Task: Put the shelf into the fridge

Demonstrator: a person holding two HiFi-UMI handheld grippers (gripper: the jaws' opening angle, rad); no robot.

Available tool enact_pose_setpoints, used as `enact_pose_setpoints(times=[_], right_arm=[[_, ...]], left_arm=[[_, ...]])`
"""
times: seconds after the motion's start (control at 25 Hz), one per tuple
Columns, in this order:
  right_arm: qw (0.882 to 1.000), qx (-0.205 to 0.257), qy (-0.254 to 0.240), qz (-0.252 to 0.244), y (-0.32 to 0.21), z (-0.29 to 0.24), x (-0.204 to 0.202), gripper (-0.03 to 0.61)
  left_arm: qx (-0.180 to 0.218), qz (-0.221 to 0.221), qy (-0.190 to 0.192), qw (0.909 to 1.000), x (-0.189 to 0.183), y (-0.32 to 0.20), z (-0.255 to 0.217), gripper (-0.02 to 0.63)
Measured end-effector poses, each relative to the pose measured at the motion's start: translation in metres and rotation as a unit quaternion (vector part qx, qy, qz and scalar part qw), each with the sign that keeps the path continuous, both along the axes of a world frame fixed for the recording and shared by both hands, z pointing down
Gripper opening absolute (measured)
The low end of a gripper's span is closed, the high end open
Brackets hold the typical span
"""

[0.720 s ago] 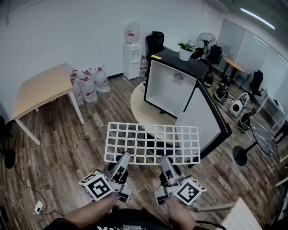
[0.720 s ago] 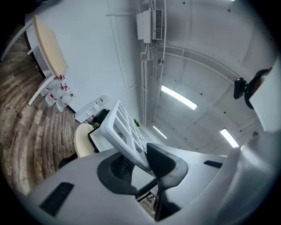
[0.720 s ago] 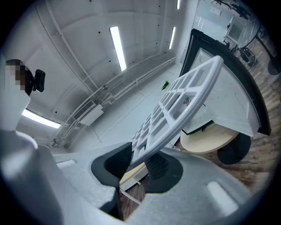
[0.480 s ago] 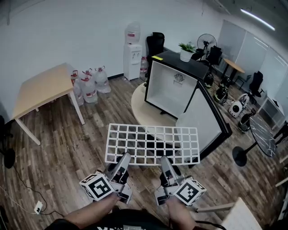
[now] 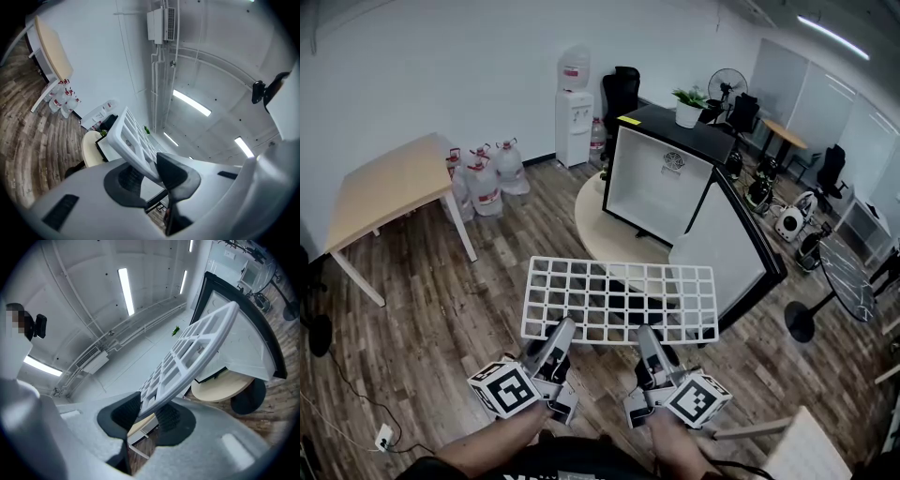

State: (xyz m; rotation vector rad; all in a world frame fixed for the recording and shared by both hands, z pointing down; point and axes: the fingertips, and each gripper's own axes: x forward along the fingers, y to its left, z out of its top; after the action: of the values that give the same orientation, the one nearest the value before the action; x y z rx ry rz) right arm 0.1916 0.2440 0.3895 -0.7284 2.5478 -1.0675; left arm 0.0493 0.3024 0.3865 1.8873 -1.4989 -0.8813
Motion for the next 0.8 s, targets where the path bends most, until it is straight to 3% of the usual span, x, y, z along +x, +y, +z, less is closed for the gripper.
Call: enact_pose_setpoints(times=[0.4, 0.8], right_arm=[[1.0, 0.022, -0.016, 0.0, 0.017, -0.003, -0.029, 0.094], [1.0, -0.002, -0.001, 0.019, 0.026, 0.017, -0.045, 0.095]], left_arm=[[0.004, 0.018, 0.004, 0.9998, -0.025, 0.011, 0.006, 0.077], [0.005, 0.03, 0.005, 0.9995, -0.048, 0.021, 0.017, 0.077]])
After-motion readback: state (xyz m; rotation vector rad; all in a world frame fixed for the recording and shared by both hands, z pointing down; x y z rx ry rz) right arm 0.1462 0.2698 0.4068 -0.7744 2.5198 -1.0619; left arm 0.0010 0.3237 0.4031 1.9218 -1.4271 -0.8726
